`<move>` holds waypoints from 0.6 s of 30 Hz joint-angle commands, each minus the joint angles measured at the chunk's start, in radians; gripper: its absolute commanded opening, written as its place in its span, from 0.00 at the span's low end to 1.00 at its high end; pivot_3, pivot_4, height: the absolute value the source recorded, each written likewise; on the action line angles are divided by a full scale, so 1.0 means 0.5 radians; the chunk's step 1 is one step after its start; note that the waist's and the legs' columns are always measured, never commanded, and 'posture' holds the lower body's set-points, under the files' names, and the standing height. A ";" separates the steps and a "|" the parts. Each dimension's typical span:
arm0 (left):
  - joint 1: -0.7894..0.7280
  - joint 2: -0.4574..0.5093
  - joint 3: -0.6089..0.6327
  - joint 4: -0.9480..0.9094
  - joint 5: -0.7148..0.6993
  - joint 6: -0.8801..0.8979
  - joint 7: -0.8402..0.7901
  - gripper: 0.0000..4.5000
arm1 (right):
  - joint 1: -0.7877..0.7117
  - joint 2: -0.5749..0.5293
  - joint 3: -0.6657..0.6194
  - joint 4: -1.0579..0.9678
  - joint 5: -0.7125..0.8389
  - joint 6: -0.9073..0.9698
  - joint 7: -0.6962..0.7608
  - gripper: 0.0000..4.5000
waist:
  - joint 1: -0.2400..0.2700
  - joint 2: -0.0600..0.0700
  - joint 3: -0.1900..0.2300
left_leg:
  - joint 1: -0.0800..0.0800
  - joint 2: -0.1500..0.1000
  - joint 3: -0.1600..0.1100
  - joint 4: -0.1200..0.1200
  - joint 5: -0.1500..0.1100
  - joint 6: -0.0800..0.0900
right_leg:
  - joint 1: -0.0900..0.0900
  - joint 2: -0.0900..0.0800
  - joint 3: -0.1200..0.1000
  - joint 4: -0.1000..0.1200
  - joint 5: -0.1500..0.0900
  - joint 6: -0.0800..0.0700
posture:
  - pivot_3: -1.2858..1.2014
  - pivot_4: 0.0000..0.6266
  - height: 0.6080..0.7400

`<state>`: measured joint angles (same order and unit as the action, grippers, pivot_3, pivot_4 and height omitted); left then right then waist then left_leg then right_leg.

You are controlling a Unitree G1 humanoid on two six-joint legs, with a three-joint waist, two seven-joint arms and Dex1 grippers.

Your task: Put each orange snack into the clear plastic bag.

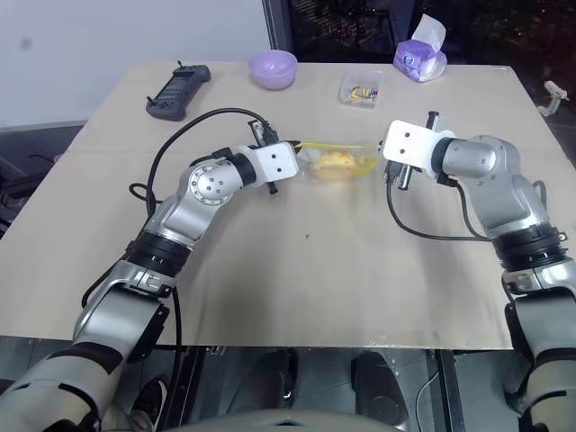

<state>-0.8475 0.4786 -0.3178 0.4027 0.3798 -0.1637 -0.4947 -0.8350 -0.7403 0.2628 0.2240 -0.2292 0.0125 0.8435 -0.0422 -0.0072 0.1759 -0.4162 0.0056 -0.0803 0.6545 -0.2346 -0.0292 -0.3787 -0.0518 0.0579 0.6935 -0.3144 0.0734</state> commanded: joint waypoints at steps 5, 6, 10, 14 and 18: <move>-0.128 0.022 0.121 0.153 0.011 0.041 0.144 0.00 | -0.105 -0.083 -0.158 0.109 -0.073 0.042 -0.191 0.01 | 0.001 0.000 0.000 | 0.000 0.000 0.000 0.000 0.000 0.000 | 0.000 0.000 0.000 0.000 0.000 0.000 | 0.52 0.24 1.00; -0.189 -0.002 0.155 0.175 0.001 0.061 0.209 0.00 | -0.151 -0.047 -0.184 0.138 -0.059 0.029 -0.266 0.01 | 0.001 -0.001 0.001 | 0.000 0.000 0.000 0.000 0.000 0.000 | 0.000 0.000 0.000 0.000 0.000 0.000 | 0.52 0.24 1.00; -0.350 -0.025 0.274 0.170 -0.059 0.118 0.377 0.00 | -0.249 -0.014 -0.244 0.166 0.010 0.035 -0.346 0.01 | -0.001 -0.002 0.002 | -0.001 0.000 0.000 0.000 0.000 0.000 | -0.001 0.000 0.000 0.000 0.000 0.000 | 0.52 0.24 1.00; -0.352 -0.016 0.316 0.028 -0.185 0.118 0.249 0.00 | -0.210 -0.087 -0.255 0.048 0.077 0.035 -0.205 0.01 | 0.000 -0.001 0.002 | -0.001 0.000 0.001 -0.005 0.001 -0.001 | -0.001 -0.001 0.000 -0.007 0.000 0.000 | 0.52 0.24 1.00; -0.056 0.066 0.165 -0.298 -0.352 0.189 -0.248 0.00 | 0.039 -0.179 -0.244 -0.252 0.277 0.225 0.124 0.01 | 0.000 -0.001 0.001 | -0.003 0.000 0.000 -0.007 0.001 -0.001 | 0.001 -0.002 -0.001 -0.013 0.000 0.000 | 0.52 0.24 1.00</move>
<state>-0.9103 0.4783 -0.2405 0.3126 0.2356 -0.0940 -0.5424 -0.8431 -0.7985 0.1830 0.1335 -0.1200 0.0712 0.8583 -0.0421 -0.0075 0.1765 -0.4177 0.0056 -0.0801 0.6510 -0.2344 -0.0297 -0.3783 -0.0525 0.0573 0.6867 -0.3144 0.0734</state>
